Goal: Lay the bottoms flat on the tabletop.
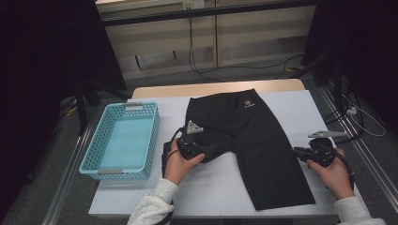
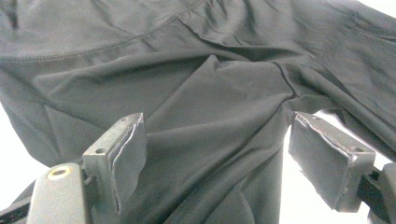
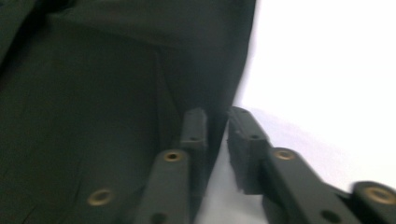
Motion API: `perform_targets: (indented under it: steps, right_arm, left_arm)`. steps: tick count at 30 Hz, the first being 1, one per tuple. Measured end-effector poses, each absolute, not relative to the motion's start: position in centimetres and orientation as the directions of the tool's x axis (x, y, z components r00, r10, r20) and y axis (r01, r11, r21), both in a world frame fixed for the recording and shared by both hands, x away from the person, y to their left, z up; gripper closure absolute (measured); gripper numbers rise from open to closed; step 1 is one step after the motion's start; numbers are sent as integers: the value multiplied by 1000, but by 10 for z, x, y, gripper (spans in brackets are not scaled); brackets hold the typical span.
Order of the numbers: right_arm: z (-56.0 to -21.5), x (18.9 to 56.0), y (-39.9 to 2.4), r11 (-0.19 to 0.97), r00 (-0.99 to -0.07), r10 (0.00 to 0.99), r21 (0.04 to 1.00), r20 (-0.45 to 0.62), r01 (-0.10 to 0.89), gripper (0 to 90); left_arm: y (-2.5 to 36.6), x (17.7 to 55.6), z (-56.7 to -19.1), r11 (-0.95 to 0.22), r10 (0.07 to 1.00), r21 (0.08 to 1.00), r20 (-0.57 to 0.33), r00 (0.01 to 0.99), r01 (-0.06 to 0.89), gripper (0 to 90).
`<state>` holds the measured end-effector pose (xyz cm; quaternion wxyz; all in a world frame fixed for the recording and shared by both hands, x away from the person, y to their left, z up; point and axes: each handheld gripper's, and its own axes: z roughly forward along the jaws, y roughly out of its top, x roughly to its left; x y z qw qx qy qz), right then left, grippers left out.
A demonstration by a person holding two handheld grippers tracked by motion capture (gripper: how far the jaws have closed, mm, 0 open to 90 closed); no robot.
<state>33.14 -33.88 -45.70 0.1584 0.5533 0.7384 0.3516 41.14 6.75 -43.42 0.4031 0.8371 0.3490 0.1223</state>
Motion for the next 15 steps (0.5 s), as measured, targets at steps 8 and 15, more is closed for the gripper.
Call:
perform_targets:
  steps: [8, 15]
  right_arm:
    - [-455, 362, -337, 146, -329, 937, 724, 118, 674, 574]
    - [-461, 407, -343, 97, -296, 943, 728, 151, 678, 545]
  left_arm:
    - [72, 411, -435, -450, 683, 747, -65, 727, 489, 185]
    - [79, 408, -437, -454, 695, 739, -55, 716, 498, 177]
